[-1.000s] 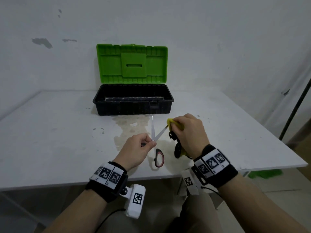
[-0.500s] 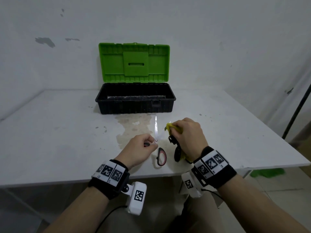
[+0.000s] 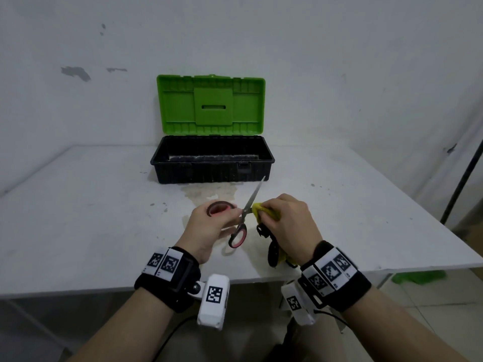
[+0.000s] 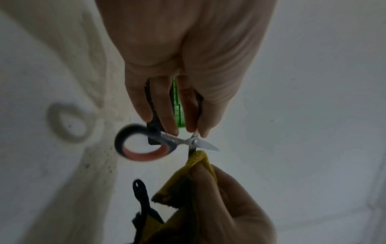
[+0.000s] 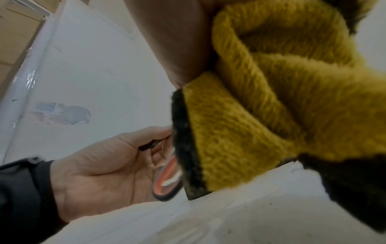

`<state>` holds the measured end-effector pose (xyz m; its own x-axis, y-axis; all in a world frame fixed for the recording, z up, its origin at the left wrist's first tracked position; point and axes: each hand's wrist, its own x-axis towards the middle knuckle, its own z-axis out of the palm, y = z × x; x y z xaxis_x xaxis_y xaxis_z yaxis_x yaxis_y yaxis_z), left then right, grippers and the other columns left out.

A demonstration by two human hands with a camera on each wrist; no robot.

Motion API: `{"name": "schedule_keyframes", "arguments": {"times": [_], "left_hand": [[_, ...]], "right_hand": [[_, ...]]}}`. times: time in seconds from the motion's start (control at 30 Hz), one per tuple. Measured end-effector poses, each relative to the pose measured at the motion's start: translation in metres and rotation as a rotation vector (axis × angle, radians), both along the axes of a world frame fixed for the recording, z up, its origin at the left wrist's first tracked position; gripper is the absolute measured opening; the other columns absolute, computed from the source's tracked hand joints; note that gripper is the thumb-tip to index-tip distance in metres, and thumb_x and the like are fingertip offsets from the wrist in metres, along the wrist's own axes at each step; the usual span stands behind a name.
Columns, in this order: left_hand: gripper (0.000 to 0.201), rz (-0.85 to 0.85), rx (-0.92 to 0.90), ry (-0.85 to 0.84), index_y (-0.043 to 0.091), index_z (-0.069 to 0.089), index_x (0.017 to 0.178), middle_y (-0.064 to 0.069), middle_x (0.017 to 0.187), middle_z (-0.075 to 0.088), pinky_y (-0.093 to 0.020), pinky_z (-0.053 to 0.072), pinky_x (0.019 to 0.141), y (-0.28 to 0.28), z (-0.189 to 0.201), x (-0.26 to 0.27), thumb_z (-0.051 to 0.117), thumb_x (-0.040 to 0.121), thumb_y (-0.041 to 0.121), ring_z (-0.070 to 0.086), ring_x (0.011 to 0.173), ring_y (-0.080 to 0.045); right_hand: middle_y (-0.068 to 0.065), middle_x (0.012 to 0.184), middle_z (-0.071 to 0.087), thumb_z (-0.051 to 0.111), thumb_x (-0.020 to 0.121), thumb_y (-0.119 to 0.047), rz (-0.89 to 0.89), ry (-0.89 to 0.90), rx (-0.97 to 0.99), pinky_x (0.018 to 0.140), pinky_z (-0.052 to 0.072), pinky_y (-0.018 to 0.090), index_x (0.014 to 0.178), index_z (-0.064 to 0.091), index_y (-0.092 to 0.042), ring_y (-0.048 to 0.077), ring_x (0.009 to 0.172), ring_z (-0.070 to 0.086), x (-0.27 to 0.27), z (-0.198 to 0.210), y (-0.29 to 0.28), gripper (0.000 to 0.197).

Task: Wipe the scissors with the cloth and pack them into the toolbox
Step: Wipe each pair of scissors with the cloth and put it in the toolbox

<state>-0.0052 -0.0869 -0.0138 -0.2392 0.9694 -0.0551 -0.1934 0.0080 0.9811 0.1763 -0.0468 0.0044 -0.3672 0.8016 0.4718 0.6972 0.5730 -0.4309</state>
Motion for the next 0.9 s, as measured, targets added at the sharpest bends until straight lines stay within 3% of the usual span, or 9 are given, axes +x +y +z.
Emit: {"name": "schedule_keyframes", "arguments": {"times": [0.1, 0.17, 0.33, 0.47, 0.63, 0.8, 0.9], "left_hand": [[0.006, -0.099, -0.015, -0.250, 0.008, 0.062, 0.098, -0.015, 0.096, 0.074, -0.055, 0.056, 0.088, -0.004, 0.005, 0.005, 0.064, 0.096, 0.013, 0.073, 0.098, -0.039], [0.002, -0.144, -0.012, -0.262, 0.010, 0.061, 0.097, -0.014, 0.096, 0.072, -0.054, 0.058, 0.086, -0.003, 0.003, 0.006, 0.061, 0.097, 0.011, 0.072, 0.099, -0.037], [0.019, -0.085, -0.001, -0.137, 0.009, 0.057, 0.096, -0.010, 0.080, 0.070, -0.027, 0.056, 0.060, -0.005, -0.001, 0.006, 0.067, 0.088, -0.005, 0.072, 0.077, -0.020], [0.012, 0.001, -0.041, -0.082, 0.006, 0.066, 0.102, -0.012, 0.084, 0.072, -0.019, 0.055, 0.059, -0.005, -0.002, 0.007, 0.067, 0.091, 0.001, 0.072, 0.073, -0.010], [0.014, 0.014, -0.028, -0.073, 0.007, 0.069, 0.106, -0.013, 0.094, 0.076, -0.028, 0.056, 0.071, -0.006, -0.006, 0.009, 0.067, 0.092, 0.008, 0.074, 0.080, -0.014], [0.010, 0.039, -0.024, -0.061, 0.007, 0.071, 0.102, -0.009, 0.087, 0.076, -0.039, 0.055, 0.082, -0.006, -0.009, 0.015, 0.065, 0.094, 0.007, 0.072, 0.076, -0.016], [0.008, 0.028, -0.049, -0.093, 0.006, 0.070, 0.099, -0.009, 0.082, 0.074, -0.040, 0.057, 0.079, -0.007, -0.009, 0.017, 0.064, 0.094, 0.004, 0.066, 0.072, -0.019]], "right_hand": [[-0.006, 0.089, 0.060, 0.061, 0.091, -0.034, 0.008, 0.013, 0.016, 0.069, 0.049, 0.023, 0.099, 0.072, -0.023, 0.009, 0.077, 0.055, -0.003, 0.003, -0.002, 0.018], [-0.006, 0.088, 0.060, 0.061, 0.091, -0.034, 0.010, 0.014, 0.018, 0.069, 0.049, 0.023, 0.098, 0.072, -0.023, 0.010, 0.078, 0.055, -0.006, 0.004, -0.002, 0.017], [-0.005, 0.088, 0.060, 0.061, 0.090, -0.034, 0.018, 0.001, 0.010, 0.068, 0.048, 0.024, 0.098, 0.072, -0.024, 0.010, 0.078, 0.055, -0.007, 0.004, -0.005, 0.017], [-0.005, 0.091, 0.060, 0.060, 0.091, -0.034, 0.035, -0.020, 0.008, 0.069, 0.047, 0.020, 0.102, 0.072, -0.024, 0.009, 0.079, 0.055, -0.007, 0.005, -0.009, 0.019], [-0.004, 0.091, 0.059, 0.058, 0.092, -0.038, 0.078, -0.043, 0.042, 0.067, 0.052, 0.032, 0.099, 0.073, -0.025, 0.013, 0.077, 0.057, -0.011, 0.006, -0.014, 0.021], [-0.004, 0.091, 0.056, 0.056, 0.093, -0.038, 0.087, -0.070, 0.052, 0.066, 0.052, 0.033, 0.097, 0.072, -0.023, 0.014, 0.076, 0.056, -0.013, 0.003, -0.015, 0.022], [-0.006, 0.093, 0.055, 0.055, 0.094, -0.040, 0.069, -0.092, 0.056, 0.065, 0.050, 0.027, 0.099, 0.071, -0.023, 0.013, 0.077, 0.055, -0.011, 0.001, -0.014, 0.024]]}}
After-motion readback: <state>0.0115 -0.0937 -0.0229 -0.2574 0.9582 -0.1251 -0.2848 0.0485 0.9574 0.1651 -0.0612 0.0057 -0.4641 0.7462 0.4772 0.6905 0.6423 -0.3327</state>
